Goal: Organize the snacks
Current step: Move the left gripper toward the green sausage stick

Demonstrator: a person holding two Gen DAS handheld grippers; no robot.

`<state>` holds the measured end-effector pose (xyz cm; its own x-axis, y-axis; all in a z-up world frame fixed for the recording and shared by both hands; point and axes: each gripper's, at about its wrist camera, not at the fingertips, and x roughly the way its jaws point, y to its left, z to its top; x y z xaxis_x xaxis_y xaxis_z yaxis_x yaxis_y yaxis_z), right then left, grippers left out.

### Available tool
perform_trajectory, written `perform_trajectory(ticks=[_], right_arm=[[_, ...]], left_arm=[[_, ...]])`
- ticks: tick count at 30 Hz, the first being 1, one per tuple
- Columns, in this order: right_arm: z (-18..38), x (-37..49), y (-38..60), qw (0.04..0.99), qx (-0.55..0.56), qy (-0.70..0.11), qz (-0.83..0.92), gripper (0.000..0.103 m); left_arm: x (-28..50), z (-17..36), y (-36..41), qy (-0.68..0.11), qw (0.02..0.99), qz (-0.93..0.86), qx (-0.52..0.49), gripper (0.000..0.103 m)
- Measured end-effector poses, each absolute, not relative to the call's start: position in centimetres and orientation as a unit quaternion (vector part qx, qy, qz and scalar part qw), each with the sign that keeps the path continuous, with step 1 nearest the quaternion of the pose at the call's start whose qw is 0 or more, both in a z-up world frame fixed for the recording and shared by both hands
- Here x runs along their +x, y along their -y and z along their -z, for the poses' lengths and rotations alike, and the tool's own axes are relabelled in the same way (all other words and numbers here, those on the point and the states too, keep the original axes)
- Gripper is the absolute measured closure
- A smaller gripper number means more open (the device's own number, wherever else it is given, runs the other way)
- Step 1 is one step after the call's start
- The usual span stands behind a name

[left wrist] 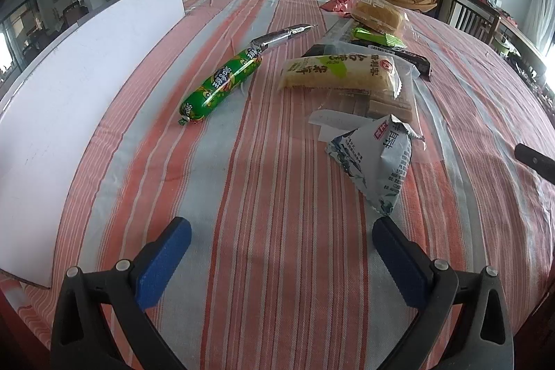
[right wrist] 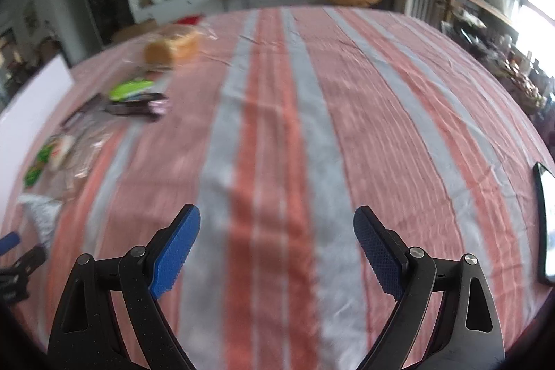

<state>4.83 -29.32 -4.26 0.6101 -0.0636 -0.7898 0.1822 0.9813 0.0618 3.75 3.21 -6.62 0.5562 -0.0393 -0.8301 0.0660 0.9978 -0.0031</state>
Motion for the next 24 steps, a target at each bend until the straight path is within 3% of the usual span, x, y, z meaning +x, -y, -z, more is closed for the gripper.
perform_trajectory(ticks=[24], right_arm=[[4.8,4.8,28.4,0.894,0.044,-0.439,0.073,0.009]], left_arm=[[3.7,6.6,-3.2,-0.465,0.885,0.027,0.013,0.0]])
